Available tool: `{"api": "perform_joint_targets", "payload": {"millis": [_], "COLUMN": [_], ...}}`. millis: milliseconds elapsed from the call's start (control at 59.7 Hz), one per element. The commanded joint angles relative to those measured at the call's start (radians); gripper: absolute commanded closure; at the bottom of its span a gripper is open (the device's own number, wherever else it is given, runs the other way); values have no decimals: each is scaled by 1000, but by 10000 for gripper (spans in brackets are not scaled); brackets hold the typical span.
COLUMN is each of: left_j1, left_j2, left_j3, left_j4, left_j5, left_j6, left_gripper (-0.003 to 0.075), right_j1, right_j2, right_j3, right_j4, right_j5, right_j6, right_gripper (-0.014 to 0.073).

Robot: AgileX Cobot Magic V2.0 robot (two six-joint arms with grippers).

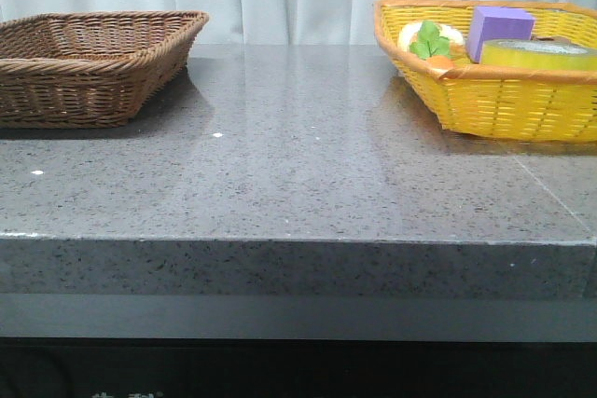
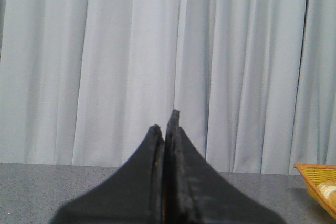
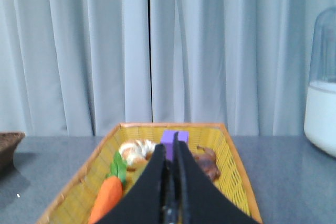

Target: Transfer tape with both arms

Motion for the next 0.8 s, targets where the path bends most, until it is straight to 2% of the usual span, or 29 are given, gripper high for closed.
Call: {"api": "perform_joint_targets", "payload": {"millis": [0,151,318,787], "left_j1": [3,3,3,3], "left_j2": [94,242,389,643], "left_j3": [-136,-295,-344,-291], "left_j4": [-4,-4,-4,-6], "left_j5": [46,209,297,323], "left_j6": [-11,-11,-11,-11], "left_gripper": [741,741,741,741], "right_j1": [-6,-6,-6,-6], "right_j2": [83,256,433,719], "right_j3": [-126,-314,-430,-422], "right_j4": [-3,-3,-3,-14], "right_j5": [21,194,361,418], "right_j6": [0,0,0,0], "right_gripper": [662,662,662,659]}}
